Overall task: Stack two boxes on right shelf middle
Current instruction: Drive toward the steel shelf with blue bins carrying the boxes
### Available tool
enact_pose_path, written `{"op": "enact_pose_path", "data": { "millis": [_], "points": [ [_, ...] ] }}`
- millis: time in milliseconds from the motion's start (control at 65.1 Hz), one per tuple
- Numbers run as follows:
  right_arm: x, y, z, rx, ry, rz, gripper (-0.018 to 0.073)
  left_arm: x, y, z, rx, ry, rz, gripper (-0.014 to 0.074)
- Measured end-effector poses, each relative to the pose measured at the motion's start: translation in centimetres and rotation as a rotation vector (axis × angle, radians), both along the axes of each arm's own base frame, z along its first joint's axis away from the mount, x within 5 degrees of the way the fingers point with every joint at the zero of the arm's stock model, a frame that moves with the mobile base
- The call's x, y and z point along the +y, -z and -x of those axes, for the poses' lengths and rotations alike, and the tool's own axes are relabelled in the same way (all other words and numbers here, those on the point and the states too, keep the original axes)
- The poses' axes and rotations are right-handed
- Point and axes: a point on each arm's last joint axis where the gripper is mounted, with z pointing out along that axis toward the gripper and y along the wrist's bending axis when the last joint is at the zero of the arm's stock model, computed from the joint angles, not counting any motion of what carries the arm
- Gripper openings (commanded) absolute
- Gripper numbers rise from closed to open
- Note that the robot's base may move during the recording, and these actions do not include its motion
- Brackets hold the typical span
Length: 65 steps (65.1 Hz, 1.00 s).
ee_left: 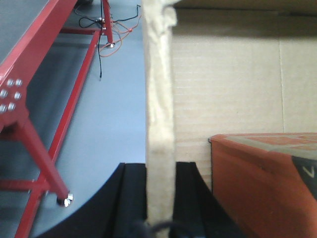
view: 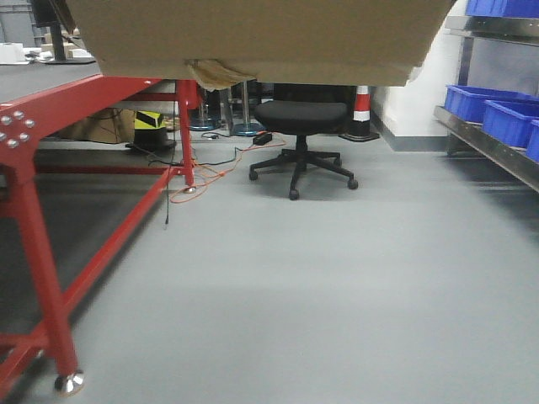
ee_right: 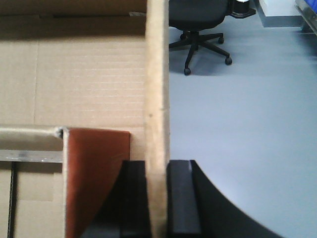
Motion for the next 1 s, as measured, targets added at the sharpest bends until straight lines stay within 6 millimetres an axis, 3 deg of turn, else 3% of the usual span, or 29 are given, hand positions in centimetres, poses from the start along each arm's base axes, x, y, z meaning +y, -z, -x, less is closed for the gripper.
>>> {"op": "enact_pose_path", "data": {
  "millis": [998],
  "points": [
    [0.0,0.0,0.0,0.0,0.0,0.0,-0.0152,0.0,0.0,0.0,0.0,0.0,0.0,-0.0111]
  ]
}}
